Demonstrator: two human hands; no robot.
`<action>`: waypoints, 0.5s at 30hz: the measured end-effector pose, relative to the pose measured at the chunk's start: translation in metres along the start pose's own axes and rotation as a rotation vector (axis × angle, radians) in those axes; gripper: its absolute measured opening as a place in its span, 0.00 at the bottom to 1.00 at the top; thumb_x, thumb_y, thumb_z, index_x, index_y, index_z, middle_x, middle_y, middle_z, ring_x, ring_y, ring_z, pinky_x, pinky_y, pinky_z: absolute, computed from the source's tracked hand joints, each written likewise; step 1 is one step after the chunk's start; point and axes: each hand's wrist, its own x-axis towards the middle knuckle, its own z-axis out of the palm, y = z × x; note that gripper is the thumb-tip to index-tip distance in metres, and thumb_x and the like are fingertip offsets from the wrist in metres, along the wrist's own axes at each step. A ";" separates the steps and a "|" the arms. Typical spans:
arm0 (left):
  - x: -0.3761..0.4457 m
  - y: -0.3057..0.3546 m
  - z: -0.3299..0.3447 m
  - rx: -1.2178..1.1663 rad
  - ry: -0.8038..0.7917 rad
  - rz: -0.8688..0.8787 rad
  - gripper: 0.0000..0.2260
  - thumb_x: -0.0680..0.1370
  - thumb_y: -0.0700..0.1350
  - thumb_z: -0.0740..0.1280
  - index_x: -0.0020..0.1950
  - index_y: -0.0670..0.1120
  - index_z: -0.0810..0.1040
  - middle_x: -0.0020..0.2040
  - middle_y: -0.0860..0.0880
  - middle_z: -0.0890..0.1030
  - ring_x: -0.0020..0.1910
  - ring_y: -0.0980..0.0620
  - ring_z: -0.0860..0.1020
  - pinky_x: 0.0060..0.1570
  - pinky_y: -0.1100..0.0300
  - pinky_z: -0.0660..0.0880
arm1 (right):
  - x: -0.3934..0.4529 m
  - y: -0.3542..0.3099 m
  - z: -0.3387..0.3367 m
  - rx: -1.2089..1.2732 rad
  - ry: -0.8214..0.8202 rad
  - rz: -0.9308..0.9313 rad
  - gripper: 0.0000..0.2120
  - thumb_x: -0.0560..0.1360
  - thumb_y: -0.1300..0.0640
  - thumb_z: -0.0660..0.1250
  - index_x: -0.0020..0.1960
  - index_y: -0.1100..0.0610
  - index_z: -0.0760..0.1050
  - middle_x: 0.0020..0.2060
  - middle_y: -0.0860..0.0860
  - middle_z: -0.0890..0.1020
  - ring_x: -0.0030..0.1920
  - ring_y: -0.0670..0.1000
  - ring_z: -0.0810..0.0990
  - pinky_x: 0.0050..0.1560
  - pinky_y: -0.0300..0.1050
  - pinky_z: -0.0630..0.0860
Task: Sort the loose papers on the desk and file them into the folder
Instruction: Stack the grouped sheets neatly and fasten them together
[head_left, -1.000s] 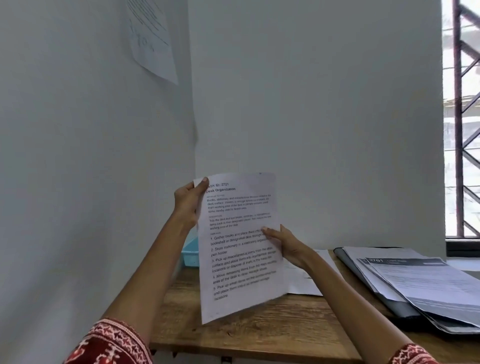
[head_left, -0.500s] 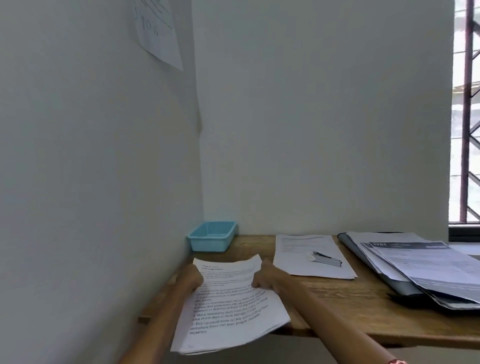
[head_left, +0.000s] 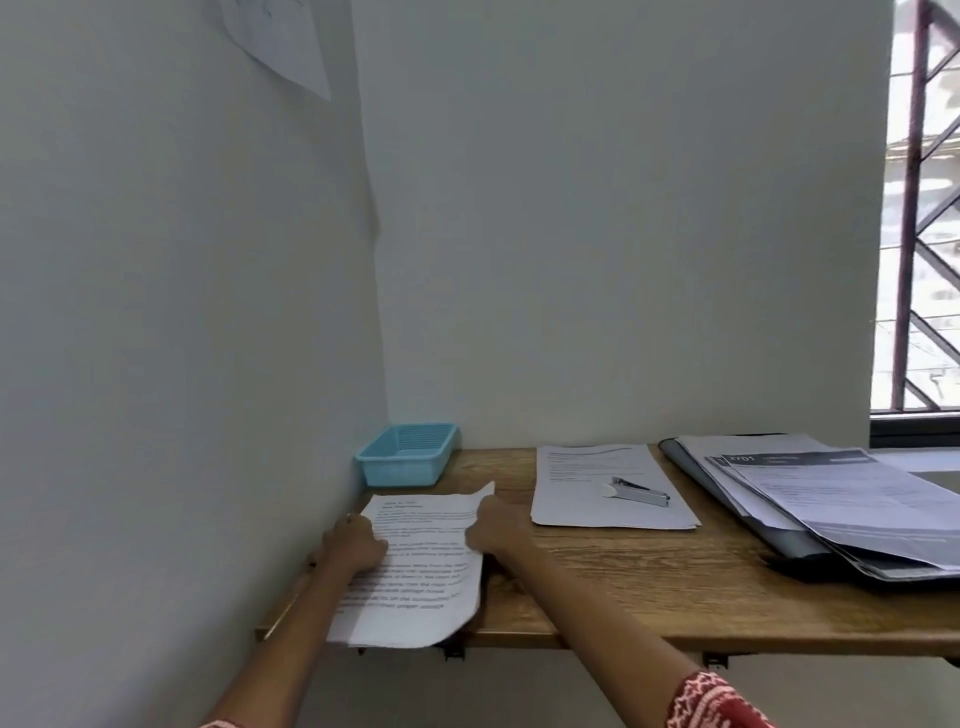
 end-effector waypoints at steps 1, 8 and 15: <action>0.000 0.005 0.001 0.038 -0.027 0.008 0.26 0.80 0.55 0.58 0.73 0.41 0.61 0.72 0.43 0.65 0.70 0.45 0.65 0.69 0.54 0.62 | -0.001 -0.003 0.001 -0.004 0.010 -0.006 0.18 0.77 0.62 0.61 0.66 0.65 0.67 0.64 0.58 0.74 0.64 0.55 0.72 0.58 0.41 0.71; 0.010 0.030 0.003 0.146 -0.060 -0.097 0.26 0.75 0.52 0.62 0.71 0.45 0.65 0.70 0.44 0.68 0.70 0.42 0.65 0.69 0.41 0.59 | 0.007 0.011 -0.010 -0.091 0.136 -0.066 0.22 0.78 0.51 0.63 0.67 0.60 0.67 0.65 0.57 0.73 0.66 0.57 0.70 0.61 0.47 0.69; 0.013 0.106 0.015 -0.054 -0.006 -0.014 0.22 0.78 0.46 0.65 0.69 0.41 0.66 0.70 0.41 0.67 0.70 0.41 0.65 0.69 0.46 0.61 | 0.027 0.076 -0.060 -0.178 0.327 -0.063 0.18 0.78 0.56 0.59 0.67 0.58 0.66 0.64 0.58 0.70 0.64 0.57 0.68 0.62 0.49 0.65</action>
